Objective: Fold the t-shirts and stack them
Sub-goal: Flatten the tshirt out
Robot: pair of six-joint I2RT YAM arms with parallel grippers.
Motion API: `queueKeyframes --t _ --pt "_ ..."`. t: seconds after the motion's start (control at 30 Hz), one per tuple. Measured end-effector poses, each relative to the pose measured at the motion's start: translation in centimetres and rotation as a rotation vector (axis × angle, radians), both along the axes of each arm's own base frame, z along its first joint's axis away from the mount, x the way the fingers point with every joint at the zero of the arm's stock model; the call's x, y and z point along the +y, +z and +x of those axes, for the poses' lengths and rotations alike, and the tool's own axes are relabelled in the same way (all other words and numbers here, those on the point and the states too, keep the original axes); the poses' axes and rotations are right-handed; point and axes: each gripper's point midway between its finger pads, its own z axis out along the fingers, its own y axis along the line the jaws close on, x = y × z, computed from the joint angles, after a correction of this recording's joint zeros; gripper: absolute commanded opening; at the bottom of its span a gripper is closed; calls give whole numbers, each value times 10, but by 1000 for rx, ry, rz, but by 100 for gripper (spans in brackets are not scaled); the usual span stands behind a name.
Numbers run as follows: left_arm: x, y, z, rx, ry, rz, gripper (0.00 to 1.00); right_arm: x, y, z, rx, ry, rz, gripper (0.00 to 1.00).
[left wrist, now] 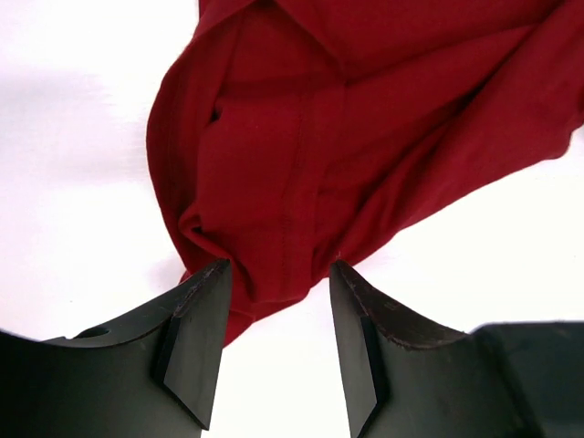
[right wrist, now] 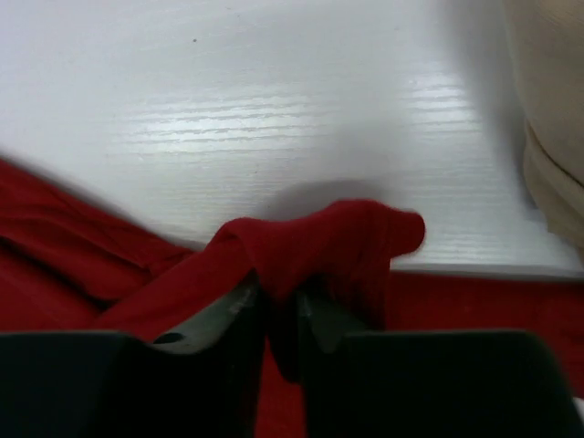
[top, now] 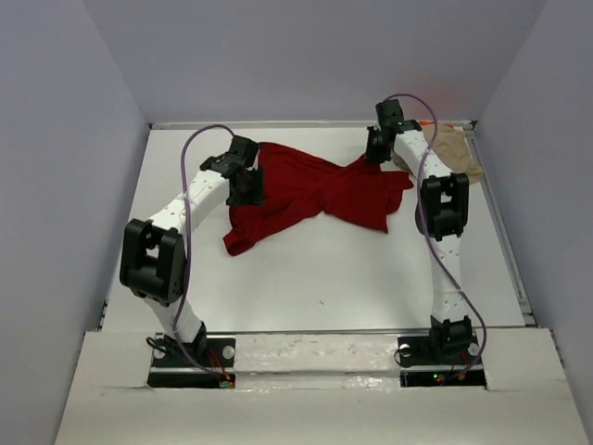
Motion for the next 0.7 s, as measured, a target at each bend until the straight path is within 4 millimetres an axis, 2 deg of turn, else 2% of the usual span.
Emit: queueKeyframes --t 0.07,0.1,0.13,0.17,0.3,0.53,0.6,0.7 --pt "-3 -6 3 16 -4 1 57 -6 1 -2 6 -3 -13 76" --pt "-4 -7 6 18 -8 0 57 -7 2 -5 6 7 -19 88" --pt "-5 -7 8 17 -10 -2 57 -7 3 -7 8 7 -20 90" --pt "-6 -7 10 15 -12 -3 57 -6 4 -11 3 21 -24 99" --pt "-10 0 17 -12 -20 -14 57 -6 9 -43 11 50 -32 100" --pt "-14 0 20 -24 -30 -18 57 -12 53 -95 -46 48 -3 98" --pt "-15 1 22 -30 -30 -21 57 -15 65 -115 -91 40 13 100" --pt "-16 1 22 -30 -33 -26 57 -24 72 -162 -92 25 22 100"
